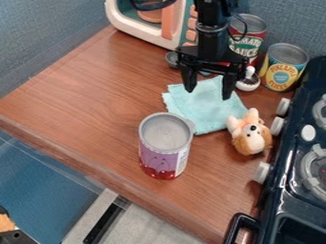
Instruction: Pick up the blue spoon and move it in front of the microwave
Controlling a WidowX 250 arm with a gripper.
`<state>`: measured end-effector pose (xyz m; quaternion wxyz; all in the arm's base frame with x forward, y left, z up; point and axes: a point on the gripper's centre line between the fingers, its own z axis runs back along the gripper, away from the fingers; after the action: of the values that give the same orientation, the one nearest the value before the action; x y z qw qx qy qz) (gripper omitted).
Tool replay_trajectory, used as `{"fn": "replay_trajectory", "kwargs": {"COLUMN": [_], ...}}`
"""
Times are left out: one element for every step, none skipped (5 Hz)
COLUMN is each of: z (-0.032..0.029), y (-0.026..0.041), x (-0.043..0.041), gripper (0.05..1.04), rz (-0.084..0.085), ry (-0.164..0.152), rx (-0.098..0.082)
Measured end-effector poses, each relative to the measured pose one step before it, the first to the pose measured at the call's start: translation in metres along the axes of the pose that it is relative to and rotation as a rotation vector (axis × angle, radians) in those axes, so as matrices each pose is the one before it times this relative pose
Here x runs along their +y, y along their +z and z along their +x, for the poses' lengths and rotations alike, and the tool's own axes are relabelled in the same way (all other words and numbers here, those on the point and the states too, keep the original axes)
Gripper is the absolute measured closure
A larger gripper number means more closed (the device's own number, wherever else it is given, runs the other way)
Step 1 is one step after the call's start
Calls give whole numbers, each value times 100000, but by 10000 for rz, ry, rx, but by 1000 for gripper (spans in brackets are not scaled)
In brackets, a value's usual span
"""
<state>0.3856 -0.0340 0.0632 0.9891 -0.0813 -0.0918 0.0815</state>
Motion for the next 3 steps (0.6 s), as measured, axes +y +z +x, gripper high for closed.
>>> {"fn": "replay_trajectory", "kwargs": {"z": [270, 1249, 1858], "y": [-76, 911, 551], "x": [1422, 700, -446], "gripper": [83, 83, 83], "rz": [0, 347, 615], "ry": [1449, 1670, 870], "rx": [-434, -1068, -1013]}}
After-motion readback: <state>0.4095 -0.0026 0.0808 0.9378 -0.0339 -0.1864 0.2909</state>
